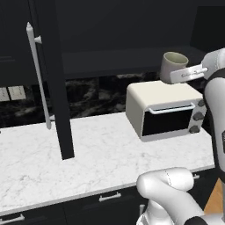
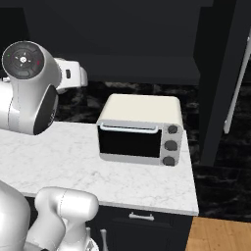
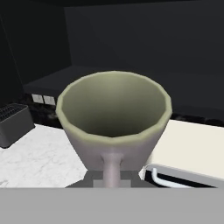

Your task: Gather all objects into one cabinet and sort the glasses and bowls to opposite sides.

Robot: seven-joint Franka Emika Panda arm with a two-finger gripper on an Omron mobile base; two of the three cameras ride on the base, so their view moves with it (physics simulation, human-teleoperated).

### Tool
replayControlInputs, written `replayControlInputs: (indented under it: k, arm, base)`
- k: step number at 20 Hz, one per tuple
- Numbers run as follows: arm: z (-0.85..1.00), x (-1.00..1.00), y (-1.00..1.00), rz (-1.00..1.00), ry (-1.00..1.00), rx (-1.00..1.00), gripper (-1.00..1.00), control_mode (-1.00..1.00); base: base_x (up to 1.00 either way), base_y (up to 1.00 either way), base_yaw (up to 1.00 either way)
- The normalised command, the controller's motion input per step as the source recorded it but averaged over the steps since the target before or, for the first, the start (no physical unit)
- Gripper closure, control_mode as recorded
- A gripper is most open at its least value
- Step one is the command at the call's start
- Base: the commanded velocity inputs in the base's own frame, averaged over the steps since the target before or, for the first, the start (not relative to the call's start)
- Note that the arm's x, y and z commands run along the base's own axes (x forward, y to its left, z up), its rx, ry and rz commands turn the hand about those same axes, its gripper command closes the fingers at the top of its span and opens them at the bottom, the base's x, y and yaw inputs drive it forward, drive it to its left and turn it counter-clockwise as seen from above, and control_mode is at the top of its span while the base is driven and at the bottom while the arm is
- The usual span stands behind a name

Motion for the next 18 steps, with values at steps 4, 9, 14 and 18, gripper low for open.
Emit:
replayControlInputs:
  k: [4, 9, 14, 18]
  arm:
    - [0.0, 0.0, 0.0, 0.0, 0.0, 0.0, 1.0, -1.0]
    - [0.0, 0.0, 0.0, 0.0, 0.0, 0.0, 1.0, -1.0]
    - [0.0, 0.0, 0.0, 0.0, 0.0, 0.0, 1.0, 1.0]
    - [0.0, 0.0, 0.0, 0.0, 0.0, 0.0, 1.0, 1.0]
  base:
    - [0.0, 0.0, 0.0]
    - [0.0, 0.0, 0.0]
    - [0.0, 0.0, 0.0]
    - [-0.43, 0.03, 0.0]
